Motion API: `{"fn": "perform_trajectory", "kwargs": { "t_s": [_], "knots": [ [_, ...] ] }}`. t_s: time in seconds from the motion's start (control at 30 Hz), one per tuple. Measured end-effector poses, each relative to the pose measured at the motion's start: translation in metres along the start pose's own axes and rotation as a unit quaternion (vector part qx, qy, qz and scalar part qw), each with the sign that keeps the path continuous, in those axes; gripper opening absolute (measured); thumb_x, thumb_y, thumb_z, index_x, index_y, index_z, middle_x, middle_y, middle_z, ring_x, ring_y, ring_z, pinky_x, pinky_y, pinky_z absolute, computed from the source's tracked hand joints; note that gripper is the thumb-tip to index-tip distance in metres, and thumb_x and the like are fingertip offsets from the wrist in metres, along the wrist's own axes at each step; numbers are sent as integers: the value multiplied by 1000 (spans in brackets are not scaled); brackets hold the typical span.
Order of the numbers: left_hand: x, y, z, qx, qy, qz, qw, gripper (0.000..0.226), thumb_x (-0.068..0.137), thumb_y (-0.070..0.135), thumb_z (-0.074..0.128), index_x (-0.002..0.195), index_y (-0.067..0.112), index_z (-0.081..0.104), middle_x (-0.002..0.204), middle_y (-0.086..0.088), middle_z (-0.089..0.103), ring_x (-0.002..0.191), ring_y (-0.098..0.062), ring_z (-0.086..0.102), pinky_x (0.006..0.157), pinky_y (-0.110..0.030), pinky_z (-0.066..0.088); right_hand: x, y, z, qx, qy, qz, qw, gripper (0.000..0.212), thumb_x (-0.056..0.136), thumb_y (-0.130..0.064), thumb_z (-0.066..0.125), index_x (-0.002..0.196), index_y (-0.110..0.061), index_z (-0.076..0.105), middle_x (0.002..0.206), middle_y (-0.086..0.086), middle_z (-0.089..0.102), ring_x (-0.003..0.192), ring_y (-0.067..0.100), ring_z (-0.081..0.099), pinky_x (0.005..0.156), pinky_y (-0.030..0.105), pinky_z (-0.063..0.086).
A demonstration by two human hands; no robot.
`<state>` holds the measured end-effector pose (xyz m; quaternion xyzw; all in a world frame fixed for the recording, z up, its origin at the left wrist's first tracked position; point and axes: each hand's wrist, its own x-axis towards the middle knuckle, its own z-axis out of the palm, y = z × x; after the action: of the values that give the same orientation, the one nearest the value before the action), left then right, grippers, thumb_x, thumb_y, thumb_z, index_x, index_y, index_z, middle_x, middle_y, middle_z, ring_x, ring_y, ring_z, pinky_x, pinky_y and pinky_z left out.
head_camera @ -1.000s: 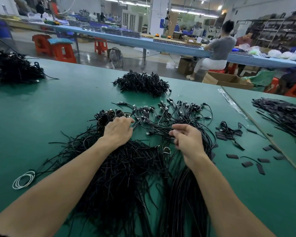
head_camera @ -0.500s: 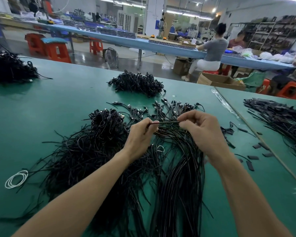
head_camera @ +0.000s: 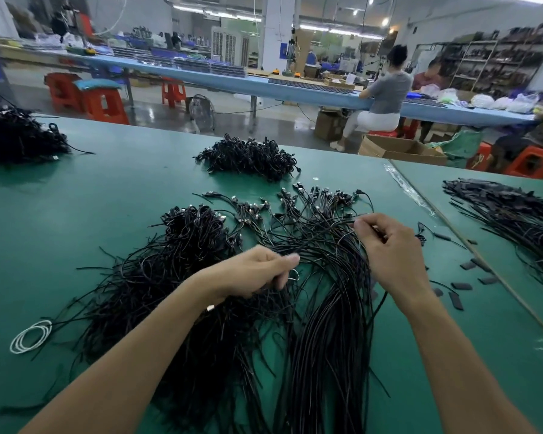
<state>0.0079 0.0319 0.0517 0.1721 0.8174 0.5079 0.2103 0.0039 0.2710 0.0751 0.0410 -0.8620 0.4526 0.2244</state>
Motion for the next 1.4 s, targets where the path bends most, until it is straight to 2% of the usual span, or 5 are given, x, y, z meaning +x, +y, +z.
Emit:
{"fn": "perform_trajectory", "kwargs": {
  "t_s": [0.27,0.5,0.83,1.0,1.4],
  "knots": [
    [-11,-5,15,-153,-24,37,987,50,95,58,46,63,21,57,52,7,28,45,-9,22,40,-17,21,-21,4,13,-117,-270,-38,955,20,102,-41,50,88,-39,64,69,-16,62,64,2,55,62,21,41],
    [-16,-3,26,-142,-36,21,989,55,94,64,45,61,21,53,54,4,27,47,-10,23,42,-18,22,-28,-5,31,43,-160,-23,986,29,98,-42,55,77,-28,69,73,20,62,63,36,51,60,47,44],
    [-4,8,40,-507,169,151,832,40,94,37,47,88,11,77,68,-1,59,60,-12,59,53,-21,52,-61,-20,48,-13,-311,-20,950,30,103,-27,49,81,-18,68,55,-11,52,47,6,36,49,30,33],
    [1,-7,41,-235,275,177,915,33,104,26,40,120,17,67,116,2,72,113,-10,65,96,-23,52,-66,-32,43,-32,-363,-48,930,29,100,-25,53,73,-19,60,57,-7,49,47,9,37,45,28,33],
    [-26,2,52,-271,26,96,957,58,98,55,35,64,16,62,40,5,36,32,-7,30,37,-18,27,-32,-29,23,136,-182,-72,971,22,73,-50,74,74,-28,74,58,-12,58,53,1,45,52,13,39]
  ]
}}
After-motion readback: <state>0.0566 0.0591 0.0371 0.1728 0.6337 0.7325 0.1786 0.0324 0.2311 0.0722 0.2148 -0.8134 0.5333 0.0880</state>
